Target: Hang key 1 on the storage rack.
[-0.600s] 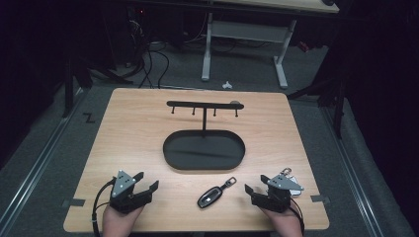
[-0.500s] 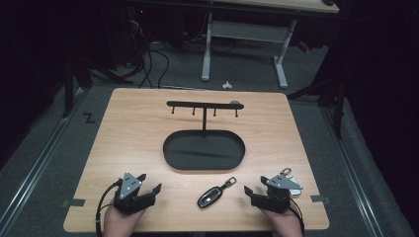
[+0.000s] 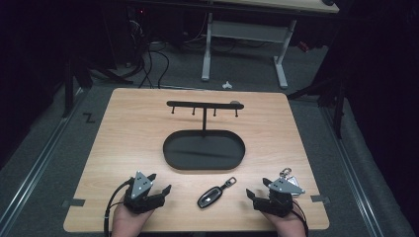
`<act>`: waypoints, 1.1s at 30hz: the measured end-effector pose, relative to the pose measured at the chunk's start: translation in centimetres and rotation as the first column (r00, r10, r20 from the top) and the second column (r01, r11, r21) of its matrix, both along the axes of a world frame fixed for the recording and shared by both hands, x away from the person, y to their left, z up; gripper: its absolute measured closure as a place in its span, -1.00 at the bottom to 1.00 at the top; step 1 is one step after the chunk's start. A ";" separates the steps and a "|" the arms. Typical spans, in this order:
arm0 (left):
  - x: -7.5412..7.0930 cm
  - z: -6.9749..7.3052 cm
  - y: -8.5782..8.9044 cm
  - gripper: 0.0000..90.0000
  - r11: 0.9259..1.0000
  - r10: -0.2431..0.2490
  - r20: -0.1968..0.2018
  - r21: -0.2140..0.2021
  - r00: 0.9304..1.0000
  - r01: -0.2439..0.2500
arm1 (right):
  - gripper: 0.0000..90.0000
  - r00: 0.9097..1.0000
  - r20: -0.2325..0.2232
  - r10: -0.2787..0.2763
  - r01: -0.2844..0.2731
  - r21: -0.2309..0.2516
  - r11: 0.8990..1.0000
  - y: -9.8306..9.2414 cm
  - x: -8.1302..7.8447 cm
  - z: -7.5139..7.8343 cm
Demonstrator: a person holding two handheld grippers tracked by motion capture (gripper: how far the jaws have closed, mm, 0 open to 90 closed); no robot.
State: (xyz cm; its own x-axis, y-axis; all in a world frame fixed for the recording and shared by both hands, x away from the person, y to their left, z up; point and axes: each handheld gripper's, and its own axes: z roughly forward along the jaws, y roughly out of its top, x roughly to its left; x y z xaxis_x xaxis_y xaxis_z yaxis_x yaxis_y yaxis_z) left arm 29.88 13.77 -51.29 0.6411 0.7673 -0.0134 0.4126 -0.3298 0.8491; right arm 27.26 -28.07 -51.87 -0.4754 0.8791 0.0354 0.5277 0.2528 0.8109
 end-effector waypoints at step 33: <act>-1.5 -1.6 -9.7 0.93 0.939 -0.289 -0.121 0.154 0.950 0.306 | 0.30 0.998 -0.047 0.052 -0.049 0.055 0.997 -0.8 -2.4 0.1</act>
State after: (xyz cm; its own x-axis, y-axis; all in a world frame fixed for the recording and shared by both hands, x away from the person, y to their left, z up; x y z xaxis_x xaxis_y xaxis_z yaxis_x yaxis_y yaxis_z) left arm 28.41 4.08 -52.87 0.8426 0.5379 0.0277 0.3495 -0.5851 0.7317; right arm 24.82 -28.82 -51.82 -0.5155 0.8503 0.1058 0.5546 0.2369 0.7977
